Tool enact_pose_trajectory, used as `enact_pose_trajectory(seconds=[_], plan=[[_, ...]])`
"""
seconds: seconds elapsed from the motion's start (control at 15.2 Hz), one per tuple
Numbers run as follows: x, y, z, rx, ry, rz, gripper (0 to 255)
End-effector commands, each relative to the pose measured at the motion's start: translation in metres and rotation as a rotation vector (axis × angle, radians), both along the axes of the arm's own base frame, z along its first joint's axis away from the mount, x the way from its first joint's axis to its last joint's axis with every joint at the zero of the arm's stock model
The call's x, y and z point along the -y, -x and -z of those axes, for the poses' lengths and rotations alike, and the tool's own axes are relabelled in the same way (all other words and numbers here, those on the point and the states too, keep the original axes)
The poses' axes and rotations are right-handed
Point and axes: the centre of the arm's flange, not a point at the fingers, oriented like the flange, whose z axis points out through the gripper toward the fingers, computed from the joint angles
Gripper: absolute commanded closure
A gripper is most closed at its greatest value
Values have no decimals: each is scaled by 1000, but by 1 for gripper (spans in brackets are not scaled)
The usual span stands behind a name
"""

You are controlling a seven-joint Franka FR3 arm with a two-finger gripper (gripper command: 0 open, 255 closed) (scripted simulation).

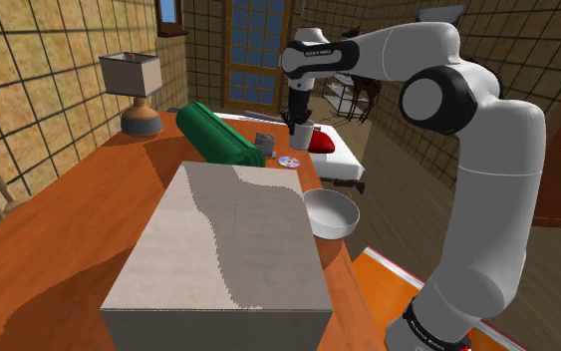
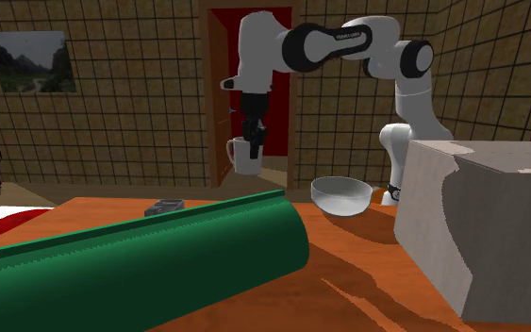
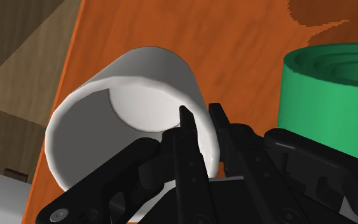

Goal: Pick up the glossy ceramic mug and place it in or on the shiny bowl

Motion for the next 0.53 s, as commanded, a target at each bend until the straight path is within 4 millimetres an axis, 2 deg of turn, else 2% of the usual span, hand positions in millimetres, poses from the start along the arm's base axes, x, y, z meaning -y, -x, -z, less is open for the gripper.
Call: enact_pose_trajectory(seconds=[0.0, 0.46], plan=[[-6, 12, -6, 0, 0, 0, 255], [-51, 93, -13, 0, 0, 0, 255]])
